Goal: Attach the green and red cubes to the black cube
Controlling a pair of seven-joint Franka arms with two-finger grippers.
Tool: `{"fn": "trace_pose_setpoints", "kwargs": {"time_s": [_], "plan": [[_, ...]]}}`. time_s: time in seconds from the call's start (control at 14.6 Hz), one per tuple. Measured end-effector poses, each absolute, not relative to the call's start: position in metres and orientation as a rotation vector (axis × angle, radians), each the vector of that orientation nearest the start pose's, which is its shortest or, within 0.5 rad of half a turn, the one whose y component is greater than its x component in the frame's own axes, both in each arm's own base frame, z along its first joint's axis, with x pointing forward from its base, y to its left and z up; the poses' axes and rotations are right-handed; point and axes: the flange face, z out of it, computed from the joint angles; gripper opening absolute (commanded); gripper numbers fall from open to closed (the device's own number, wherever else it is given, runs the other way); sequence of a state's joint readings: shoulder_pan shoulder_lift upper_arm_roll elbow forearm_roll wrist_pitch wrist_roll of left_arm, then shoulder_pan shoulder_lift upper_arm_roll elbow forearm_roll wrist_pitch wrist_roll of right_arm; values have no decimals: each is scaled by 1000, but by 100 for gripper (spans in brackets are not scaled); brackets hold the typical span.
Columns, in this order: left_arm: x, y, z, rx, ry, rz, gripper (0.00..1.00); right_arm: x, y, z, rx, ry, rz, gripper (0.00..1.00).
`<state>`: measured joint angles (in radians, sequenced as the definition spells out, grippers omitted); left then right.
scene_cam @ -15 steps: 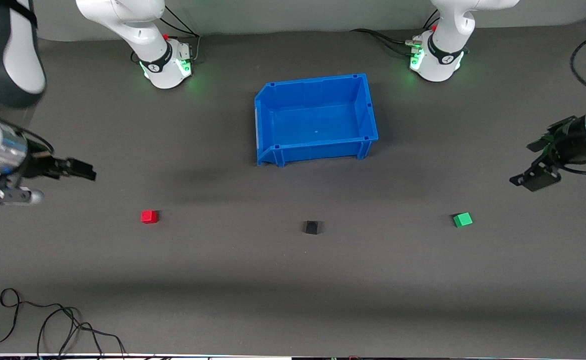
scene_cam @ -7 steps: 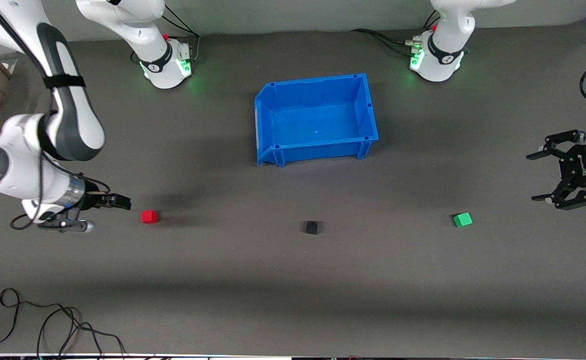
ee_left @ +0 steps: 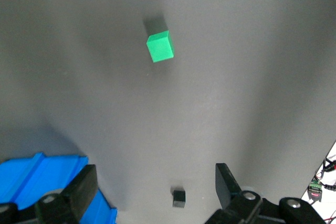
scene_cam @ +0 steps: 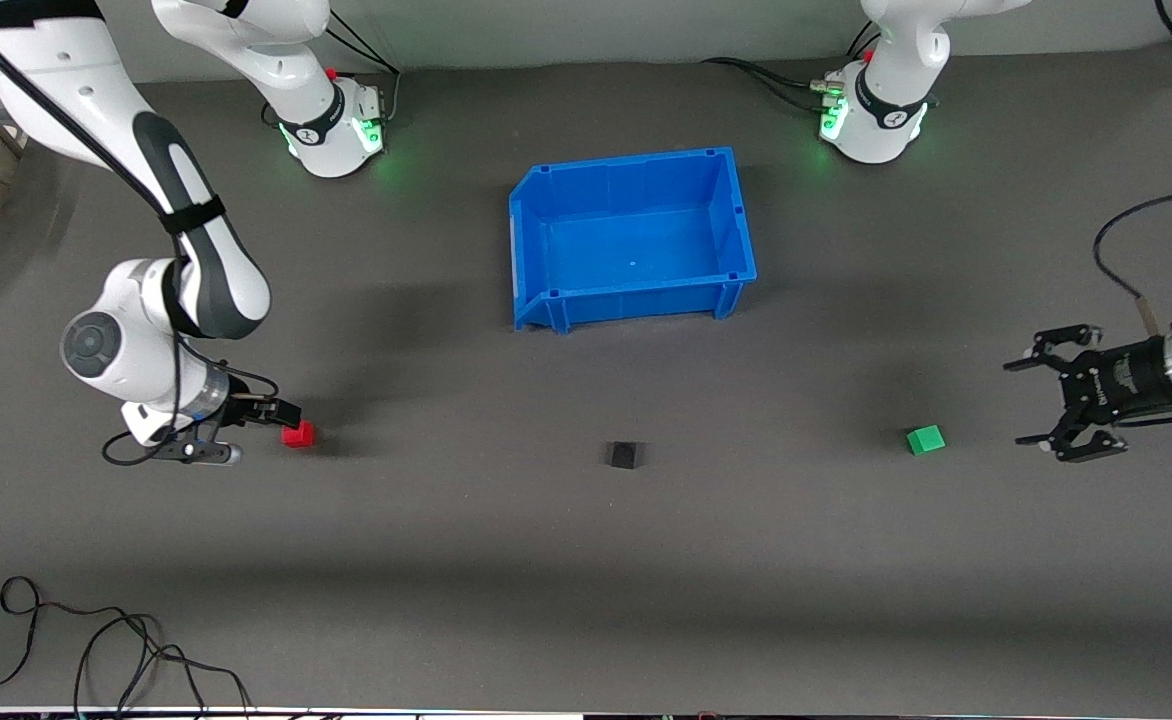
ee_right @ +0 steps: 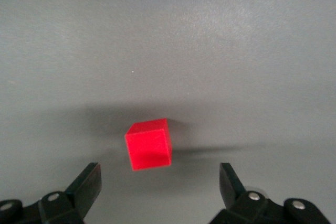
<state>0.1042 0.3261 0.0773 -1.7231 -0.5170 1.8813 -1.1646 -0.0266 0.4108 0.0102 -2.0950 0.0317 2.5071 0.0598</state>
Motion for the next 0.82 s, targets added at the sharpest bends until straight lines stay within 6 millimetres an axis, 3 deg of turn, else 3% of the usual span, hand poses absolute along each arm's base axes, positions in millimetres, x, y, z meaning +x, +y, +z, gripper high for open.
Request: {"fn": "trace_pose_setpoints", "kwargs": {"time_s": [0.21,0.41,0.82], "plan": [[623,90,336,-2398,-2451,633,100,585,-10,198,-3115,162,-25,100],[615,95,292,-2324,-2541,605,100,585,-11,184,-3099,201,-36,99],[597,93,223,-2254,-2658,536,100,586,-11,182,-3087,228,-36,63]]}}
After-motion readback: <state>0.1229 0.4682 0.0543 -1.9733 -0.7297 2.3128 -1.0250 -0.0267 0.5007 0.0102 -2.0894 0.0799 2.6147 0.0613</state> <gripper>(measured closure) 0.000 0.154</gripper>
